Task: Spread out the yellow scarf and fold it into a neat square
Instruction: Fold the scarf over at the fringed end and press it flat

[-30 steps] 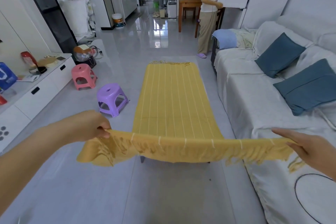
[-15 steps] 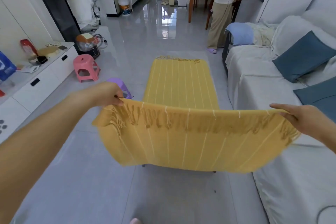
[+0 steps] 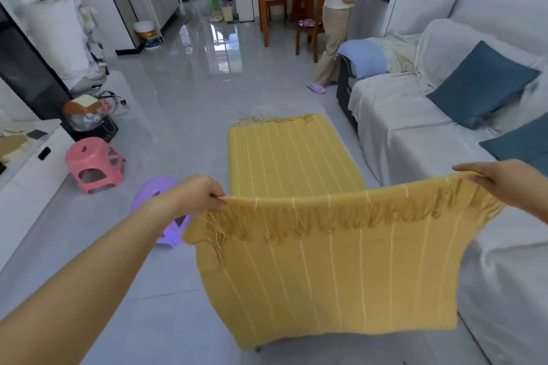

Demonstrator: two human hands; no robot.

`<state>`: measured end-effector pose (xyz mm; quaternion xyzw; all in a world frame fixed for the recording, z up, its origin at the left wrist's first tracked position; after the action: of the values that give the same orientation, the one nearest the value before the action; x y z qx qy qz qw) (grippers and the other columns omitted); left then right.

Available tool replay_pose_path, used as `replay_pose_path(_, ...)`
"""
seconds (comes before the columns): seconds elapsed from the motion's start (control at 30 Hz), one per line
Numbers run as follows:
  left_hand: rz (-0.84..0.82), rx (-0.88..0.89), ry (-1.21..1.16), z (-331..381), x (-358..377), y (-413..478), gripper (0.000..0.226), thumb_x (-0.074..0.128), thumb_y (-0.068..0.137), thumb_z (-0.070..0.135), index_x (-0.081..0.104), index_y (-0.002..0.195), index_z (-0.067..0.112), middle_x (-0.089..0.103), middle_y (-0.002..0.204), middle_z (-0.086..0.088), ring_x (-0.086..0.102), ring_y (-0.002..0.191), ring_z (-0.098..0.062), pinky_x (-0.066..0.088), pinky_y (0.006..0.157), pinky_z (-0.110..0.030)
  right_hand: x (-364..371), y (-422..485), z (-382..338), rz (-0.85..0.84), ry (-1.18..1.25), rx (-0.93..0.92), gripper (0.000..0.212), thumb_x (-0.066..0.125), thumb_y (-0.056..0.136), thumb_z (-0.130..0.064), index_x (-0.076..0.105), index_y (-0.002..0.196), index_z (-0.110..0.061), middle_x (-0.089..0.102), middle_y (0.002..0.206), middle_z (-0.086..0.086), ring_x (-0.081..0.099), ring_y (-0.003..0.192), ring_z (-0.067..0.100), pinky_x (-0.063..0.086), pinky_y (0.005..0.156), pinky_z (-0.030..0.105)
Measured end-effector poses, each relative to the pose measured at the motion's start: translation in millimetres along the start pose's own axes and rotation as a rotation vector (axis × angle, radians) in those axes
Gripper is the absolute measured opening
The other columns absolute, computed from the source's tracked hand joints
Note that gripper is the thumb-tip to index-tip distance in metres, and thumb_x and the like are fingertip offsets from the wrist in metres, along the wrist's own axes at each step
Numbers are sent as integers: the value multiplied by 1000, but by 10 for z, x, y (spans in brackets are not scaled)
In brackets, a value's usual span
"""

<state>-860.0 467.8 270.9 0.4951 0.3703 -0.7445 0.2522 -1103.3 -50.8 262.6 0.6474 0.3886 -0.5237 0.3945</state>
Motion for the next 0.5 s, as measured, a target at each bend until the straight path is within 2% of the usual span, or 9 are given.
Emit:
replay_pose_path(0.1,-22,21,-19,-277,-29,481,11,70,80,29,66,71,24,66,78,-3,58,71,-17,46,68,-30,164,351,-117,-37,-24,65,27,55,91,-24,66,115,-26,70,107,13,63,97,35,49,83,43)
replay_pose_path(0.17,-47,41,-23,-449,-45,802,13,70,81,28,66,72,20,64,75,-5,51,65,-14,43,63,-28,275,584,-186,-66,-28,98,25,54,91,-25,67,113,-25,70,104,13,63,95,34,48,84,44)
replay_pose_path(0.3,-79,92,-39,-786,-127,1391,21,68,82,28,67,79,7,64,80,-11,51,68,-15,43,66,-31,435,965,-412,-103,-58,155,24,54,92,-22,69,110,-20,70,102,14,62,92,36,47,83,44)
replay_pose_path(0.4,-117,150,-27,-1020,-141,1723,23,68,82,25,67,80,3,63,77,-12,50,67,-14,38,57,-24,527,1240,-630,-134,-92,222,24,52,93,-20,68,111,-20,70,103,12,61,92,34,46,81,41)
replay_pose_path(0.5,-146,215,-42,-1224,-51,2036,24,68,83,26,59,64,13,53,63,-4,48,63,-14,34,55,-26,626,1437,-785,-173,-149,282,25,50,94,-20,67,113,-21,69,103,8,61,91,31,46,83,42)
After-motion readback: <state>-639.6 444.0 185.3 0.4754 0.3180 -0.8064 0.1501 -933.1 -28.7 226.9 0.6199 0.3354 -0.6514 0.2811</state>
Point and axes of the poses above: each hand's wrist, its own y-axis towards the middle knuckle, its own x-axis out of the palm, z = x × y, the point moved 2 cm from there along y, towards the middle knuckle
